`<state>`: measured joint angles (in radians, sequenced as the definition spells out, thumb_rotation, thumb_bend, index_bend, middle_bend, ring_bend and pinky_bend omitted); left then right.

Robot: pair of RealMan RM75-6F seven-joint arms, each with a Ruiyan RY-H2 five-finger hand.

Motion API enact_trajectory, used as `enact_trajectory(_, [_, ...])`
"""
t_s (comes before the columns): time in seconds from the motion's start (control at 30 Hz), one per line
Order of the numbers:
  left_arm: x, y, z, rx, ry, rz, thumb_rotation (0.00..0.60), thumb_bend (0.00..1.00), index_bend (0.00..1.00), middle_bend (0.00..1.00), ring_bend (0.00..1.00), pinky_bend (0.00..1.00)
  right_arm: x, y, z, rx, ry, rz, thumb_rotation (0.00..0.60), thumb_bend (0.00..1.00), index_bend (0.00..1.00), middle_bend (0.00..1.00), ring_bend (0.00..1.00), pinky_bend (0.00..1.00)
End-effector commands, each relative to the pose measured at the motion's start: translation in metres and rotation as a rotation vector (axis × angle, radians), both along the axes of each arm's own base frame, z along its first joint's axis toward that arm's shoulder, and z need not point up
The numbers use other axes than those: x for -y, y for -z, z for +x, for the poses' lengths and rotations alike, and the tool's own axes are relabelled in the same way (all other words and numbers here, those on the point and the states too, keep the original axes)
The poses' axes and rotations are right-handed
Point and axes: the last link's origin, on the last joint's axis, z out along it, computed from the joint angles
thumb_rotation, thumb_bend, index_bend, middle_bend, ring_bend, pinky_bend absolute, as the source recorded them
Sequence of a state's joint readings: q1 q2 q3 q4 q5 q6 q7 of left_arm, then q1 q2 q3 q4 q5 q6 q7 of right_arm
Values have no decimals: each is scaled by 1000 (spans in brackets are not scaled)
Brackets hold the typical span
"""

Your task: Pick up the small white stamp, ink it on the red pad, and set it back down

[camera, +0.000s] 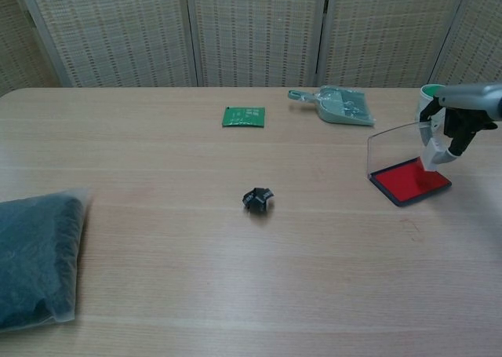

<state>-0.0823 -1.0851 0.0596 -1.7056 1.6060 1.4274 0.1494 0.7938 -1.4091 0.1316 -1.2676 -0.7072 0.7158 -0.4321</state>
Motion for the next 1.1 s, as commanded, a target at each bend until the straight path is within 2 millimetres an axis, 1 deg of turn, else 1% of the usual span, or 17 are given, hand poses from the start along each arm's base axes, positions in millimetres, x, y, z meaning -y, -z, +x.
enact_trajectory(0.03, [0, 0, 0, 1, 2, -1, 600, 70, 45, 0, 28, 269, 2, 4, -2, 2, 9, 8, 600, 379, 906, 1000, 915, 849])
enact_trajectory(0.53, [0, 1, 0, -2, 2, -5, 600, 70, 45, 0, 28, 269, 9, 17, -14, -12, 37, 24, 600, 379, 906, 1000, 915, 849])
enact_trajectory(1.1, [-1, -1, 0, 9, 6, -1, 600, 70, 45, 0, 28, 269, 12, 23, -20, 2, 40, 30, 600, 377, 906, 1000, 915, 849])
